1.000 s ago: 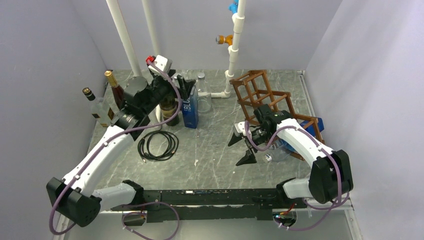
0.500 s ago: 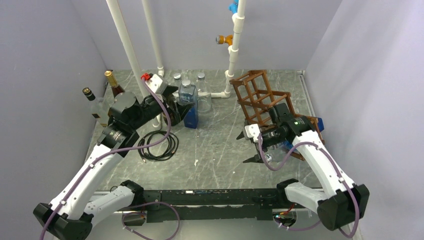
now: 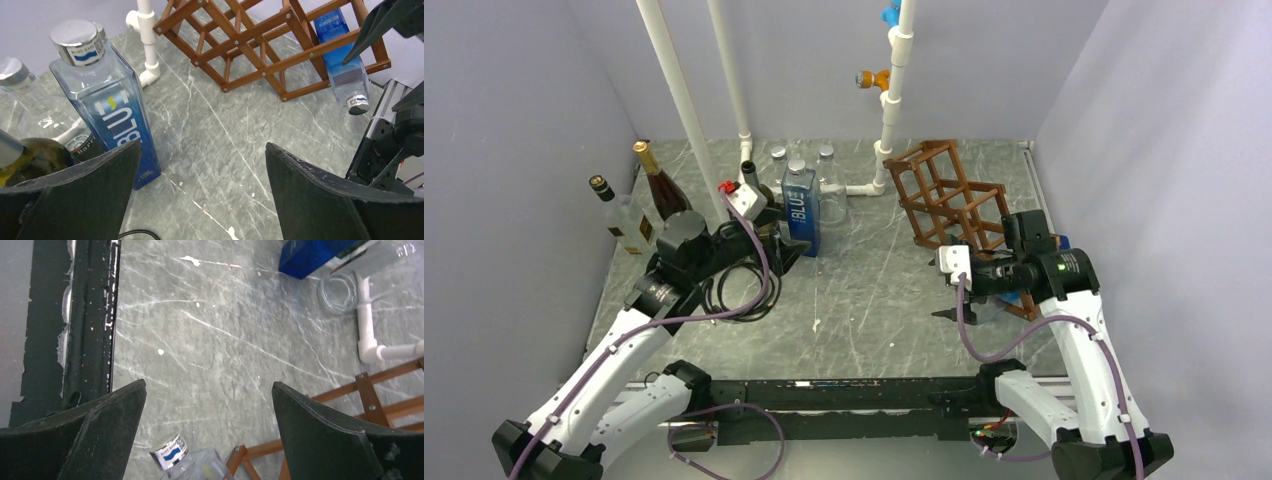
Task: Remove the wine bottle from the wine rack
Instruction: Place the wine bottle at the center of the board, then pick up the wine bottle from the wine rack.
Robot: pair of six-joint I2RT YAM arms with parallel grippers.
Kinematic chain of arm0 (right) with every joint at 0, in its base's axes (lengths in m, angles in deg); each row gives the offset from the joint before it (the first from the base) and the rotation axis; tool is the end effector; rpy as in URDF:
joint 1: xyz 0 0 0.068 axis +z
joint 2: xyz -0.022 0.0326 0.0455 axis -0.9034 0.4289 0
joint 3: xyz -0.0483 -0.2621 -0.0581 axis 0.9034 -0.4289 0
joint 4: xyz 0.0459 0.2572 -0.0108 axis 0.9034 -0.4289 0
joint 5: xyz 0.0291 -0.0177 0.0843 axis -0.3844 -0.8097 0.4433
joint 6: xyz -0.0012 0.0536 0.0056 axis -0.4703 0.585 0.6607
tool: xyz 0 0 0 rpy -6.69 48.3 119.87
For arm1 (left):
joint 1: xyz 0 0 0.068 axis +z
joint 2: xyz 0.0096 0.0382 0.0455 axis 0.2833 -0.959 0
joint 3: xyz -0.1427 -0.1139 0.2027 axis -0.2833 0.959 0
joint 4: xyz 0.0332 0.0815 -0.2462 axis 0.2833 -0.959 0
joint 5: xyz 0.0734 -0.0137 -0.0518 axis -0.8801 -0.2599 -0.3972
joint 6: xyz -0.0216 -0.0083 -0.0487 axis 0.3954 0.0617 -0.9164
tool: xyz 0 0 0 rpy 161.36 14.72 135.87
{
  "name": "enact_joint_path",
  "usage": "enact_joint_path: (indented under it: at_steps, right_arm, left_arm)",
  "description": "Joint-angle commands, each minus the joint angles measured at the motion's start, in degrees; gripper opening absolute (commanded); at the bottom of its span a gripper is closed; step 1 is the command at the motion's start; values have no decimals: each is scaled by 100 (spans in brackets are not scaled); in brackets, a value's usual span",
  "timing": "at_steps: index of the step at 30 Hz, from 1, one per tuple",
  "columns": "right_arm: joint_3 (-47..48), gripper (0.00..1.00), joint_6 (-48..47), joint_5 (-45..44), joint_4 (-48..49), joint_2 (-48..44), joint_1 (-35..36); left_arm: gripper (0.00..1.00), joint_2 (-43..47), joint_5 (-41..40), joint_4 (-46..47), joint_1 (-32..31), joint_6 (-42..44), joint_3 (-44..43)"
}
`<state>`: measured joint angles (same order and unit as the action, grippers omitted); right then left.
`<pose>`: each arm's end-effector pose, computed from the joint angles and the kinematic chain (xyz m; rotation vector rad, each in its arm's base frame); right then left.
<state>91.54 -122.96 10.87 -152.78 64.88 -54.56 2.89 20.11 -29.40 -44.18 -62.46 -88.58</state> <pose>0.1253 0.0513 0.3410 -1.6733 1.4244 0.6370 0.1634 -0.1017 0.3602 0.6398 1.5751 -0.7620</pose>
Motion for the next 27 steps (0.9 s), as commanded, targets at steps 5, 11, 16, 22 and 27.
enact_joint_path:
  at_steps: [5, 11, 16, 22, 27]
  right_arm:
    - [300, 100, 384, -463, -163, -354, -245]
    - [343, 100, 163, -620, -449, -429, -295]
    - [378, 100, -181, -880, -800, -527, -294]
    - [340, 100, -490, -1123, -1026, -557, -297]
    - [128, 100, -1114, -1262, -1296, -574, -292]
  left_arm:
    - [99, 134, 318, 166, 23, 3, 122]
    - [99, 41, 477, 160, 26, -186, 117]
    - [100, -43, 557, 131, 22, -266, 88]
    - [100, -90, 710, 160, 22, -339, 79]
    - [100, -82, 862, 181, 22, -363, 99]
